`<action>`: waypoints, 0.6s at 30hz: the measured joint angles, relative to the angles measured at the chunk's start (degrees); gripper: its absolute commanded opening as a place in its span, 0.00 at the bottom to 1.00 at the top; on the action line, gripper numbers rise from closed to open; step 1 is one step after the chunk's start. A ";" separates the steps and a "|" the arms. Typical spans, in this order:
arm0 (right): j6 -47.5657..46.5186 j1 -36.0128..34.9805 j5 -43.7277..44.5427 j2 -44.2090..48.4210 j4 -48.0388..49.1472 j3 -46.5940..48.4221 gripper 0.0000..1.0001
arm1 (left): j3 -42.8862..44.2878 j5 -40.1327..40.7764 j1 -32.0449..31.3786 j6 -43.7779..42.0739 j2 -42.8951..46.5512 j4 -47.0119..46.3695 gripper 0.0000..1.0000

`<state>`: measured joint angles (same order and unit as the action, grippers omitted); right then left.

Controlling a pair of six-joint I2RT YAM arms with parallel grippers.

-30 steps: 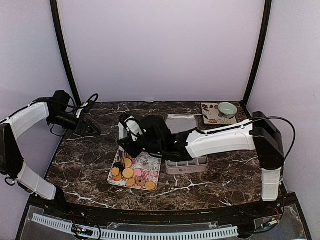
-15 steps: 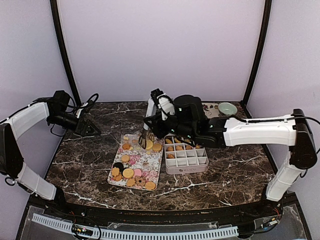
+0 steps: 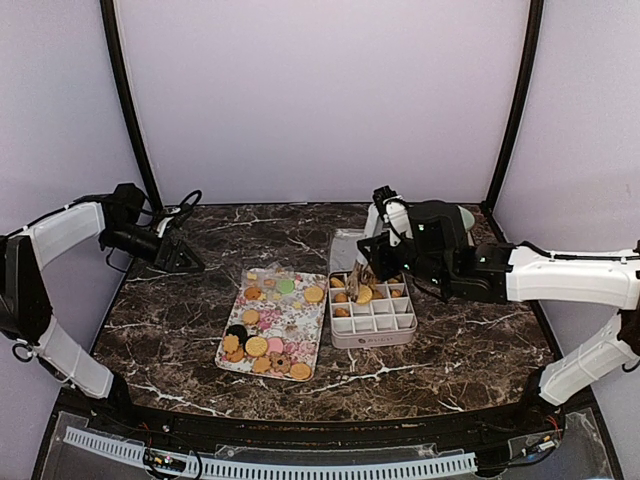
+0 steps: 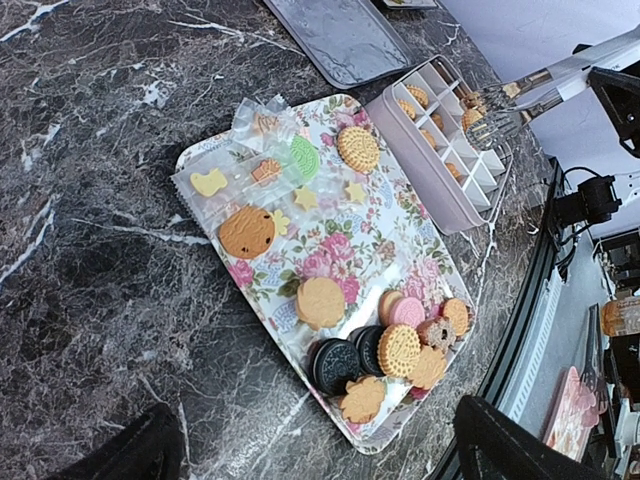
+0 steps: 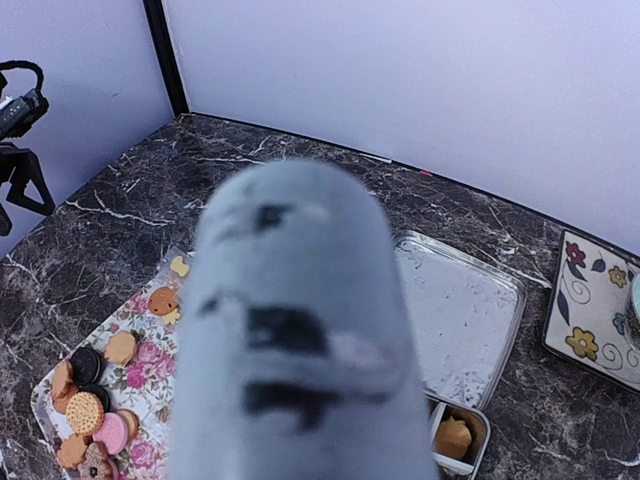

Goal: Pack the cookies
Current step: Place the fake cookies in the empty pocket of the box.

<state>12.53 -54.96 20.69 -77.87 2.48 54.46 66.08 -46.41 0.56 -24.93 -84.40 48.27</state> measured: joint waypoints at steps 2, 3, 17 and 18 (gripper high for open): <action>0.17 0.00 0.17 0.02 -0.70 0.26 0.26 | 0.57 0.00 0.00 -0.15 -1.29 -0.07 0.97; 0.20 0.00 0.20 -0.02 -1.46 0.52 0.26 | 0.83 0.02 0.00 -0.20 -1.86 -0.15 0.97; 2.16 0.00 0.04 -0.46 -6.69 3.13 0.27 | 5.07 -0.04 0.00 0.11 -7.21 -0.92 0.97; 2.38 0.00 -0.07 -0.46 -6.75 3.13 0.28 | 5.31 -0.07 0.00 0.11 -7.50 -0.92 0.98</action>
<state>14.92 -54.96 20.62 -78.32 -4.27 57.58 71.40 -46.48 0.56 -24.82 -91.90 47.35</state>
